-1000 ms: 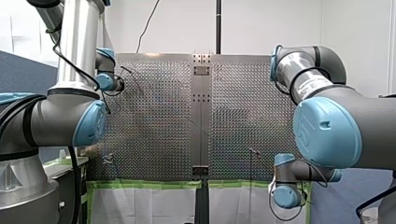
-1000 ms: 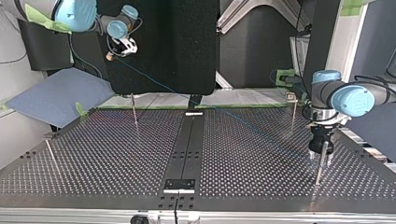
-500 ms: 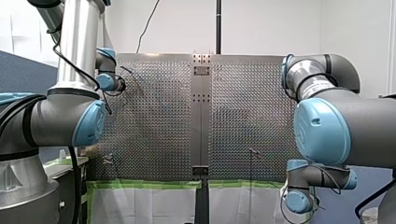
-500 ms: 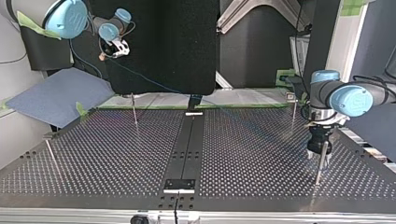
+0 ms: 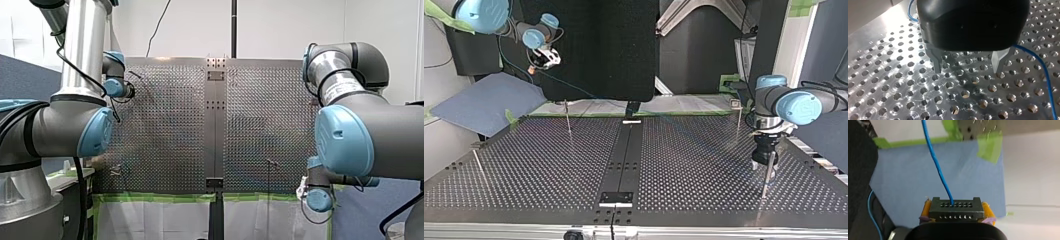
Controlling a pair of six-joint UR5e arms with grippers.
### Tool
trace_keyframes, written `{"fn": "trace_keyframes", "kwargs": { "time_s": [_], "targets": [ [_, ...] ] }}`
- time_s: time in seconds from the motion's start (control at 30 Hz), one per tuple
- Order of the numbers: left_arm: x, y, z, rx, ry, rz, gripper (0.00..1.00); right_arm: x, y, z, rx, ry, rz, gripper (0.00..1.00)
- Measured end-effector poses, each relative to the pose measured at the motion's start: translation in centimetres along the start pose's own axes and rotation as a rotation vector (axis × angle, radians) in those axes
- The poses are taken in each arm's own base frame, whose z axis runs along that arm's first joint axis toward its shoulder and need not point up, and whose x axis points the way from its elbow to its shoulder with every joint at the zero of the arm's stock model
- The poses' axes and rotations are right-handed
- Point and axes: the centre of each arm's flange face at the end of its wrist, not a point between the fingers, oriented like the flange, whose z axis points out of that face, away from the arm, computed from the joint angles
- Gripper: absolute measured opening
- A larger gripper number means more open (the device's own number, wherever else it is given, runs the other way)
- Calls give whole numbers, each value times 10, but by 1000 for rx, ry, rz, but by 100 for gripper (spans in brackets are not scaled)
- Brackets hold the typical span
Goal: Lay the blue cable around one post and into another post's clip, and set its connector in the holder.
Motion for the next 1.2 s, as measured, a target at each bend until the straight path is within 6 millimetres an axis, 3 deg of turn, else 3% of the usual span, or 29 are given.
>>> {"fn": "trace_keyframes", "kwargs": {
  "time_s": [0.37,0.73,1.2],
  "targets": [
    [0,2,-1,-19,-1,-1,100,46,-27,4,110,55,-42,0],
    [-2,16,-7,-121,-4,1,100,96,-51,4,224,116,-32,0],
    [25,29,-22,-75,0,-125,100,167,-75,-2,312,224,-9,0]
  ]
}}
